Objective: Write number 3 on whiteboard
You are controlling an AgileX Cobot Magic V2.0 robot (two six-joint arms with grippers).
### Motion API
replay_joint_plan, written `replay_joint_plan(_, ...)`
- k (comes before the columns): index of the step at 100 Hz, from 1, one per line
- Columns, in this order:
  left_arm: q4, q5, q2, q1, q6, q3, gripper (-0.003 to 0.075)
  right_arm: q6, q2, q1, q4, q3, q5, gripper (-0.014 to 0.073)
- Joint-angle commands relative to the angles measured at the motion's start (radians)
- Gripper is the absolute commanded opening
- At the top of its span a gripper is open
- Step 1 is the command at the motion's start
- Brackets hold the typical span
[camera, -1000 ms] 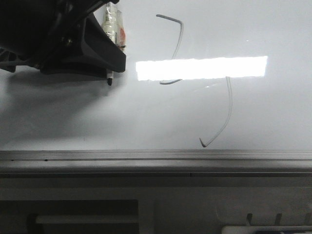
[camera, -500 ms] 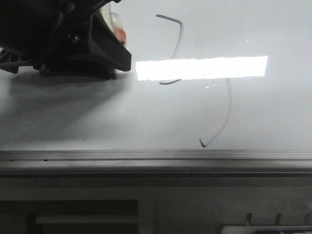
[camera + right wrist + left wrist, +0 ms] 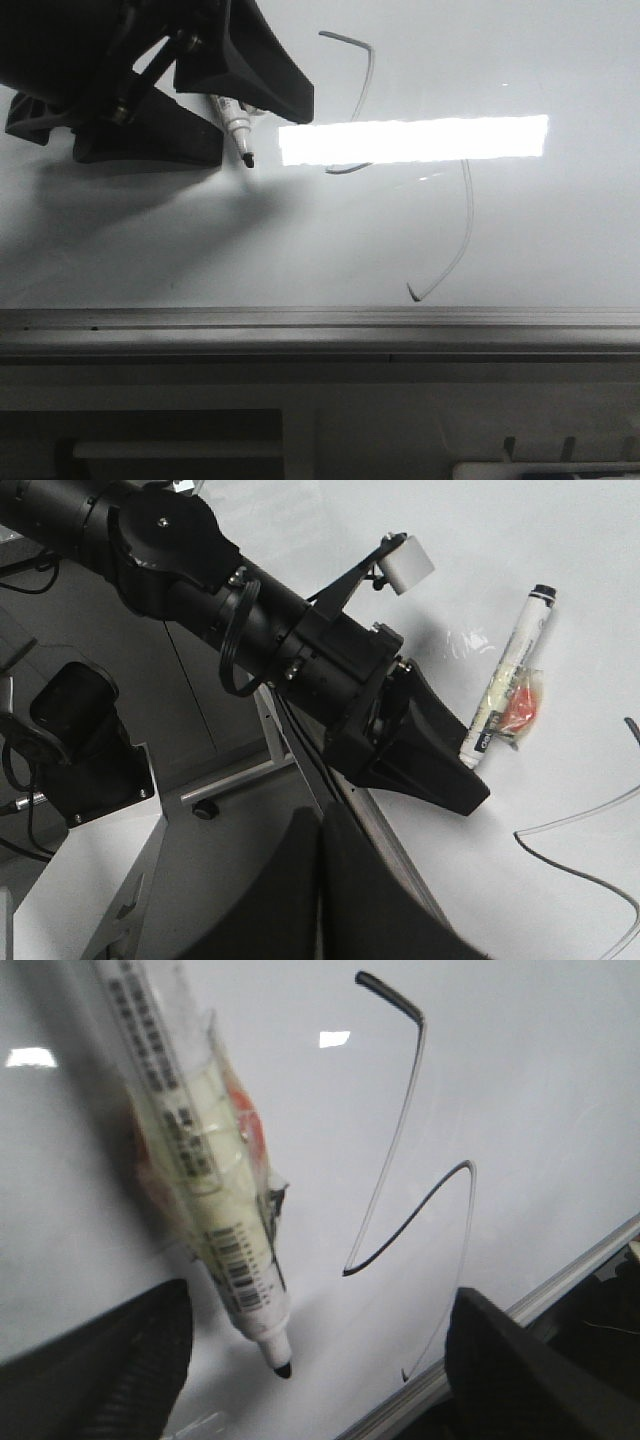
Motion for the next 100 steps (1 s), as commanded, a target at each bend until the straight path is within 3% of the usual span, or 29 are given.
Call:
replay_joint_plan(1,-0.003,-0.136,-0.009,0.011,-0.009,-0.012,0.0573,-0.005,-0.006,-0.003,0.051,-0.023,-0.039,-0.0062)
replay_joint_plan(22,0.029,-0.135,-0.091,0.011,-0.009,-0.012,0.0567,-0.035,-0.029,-0.003,0.017,-0.023,-0.06,-0.0062)
replay_joint_plan(38,0.081,-0.094,-0.222,0.011,-0.009,0.002,0.0566,-0.035,-0.121,-0.003,-0.104,-0.014,-0.105,-0.0062)
replay_joint_plan(49,0.086,-0.093,-0.345,0.011,-0.009,0.031,0.0566,-0.033,-0.221,-0.003,-0.146,0.038,-0.219,-0.0062)
replay_joint_plan(65,0.125,-0.08,-0.544,0.011,-0.009,0.094,0.0541,-0.01,-0.4,-0.003,-0.162,0.238,-0.477,-0.0062)
replay_joint_plan(79,0.215,-0.065,-0.734,0.011,-0.009,0.162,0.0379,0.029,-0.559,-0.003,-0.157,0.458,-0.692,-0.0062)
replay_joint_plan(100,0.293,-0.065,-0.936,0.011,-0.009,0.257,-0.0012,0.029,-0.73,-0.003,-0.142,0.685,-0.82,-0.0062)
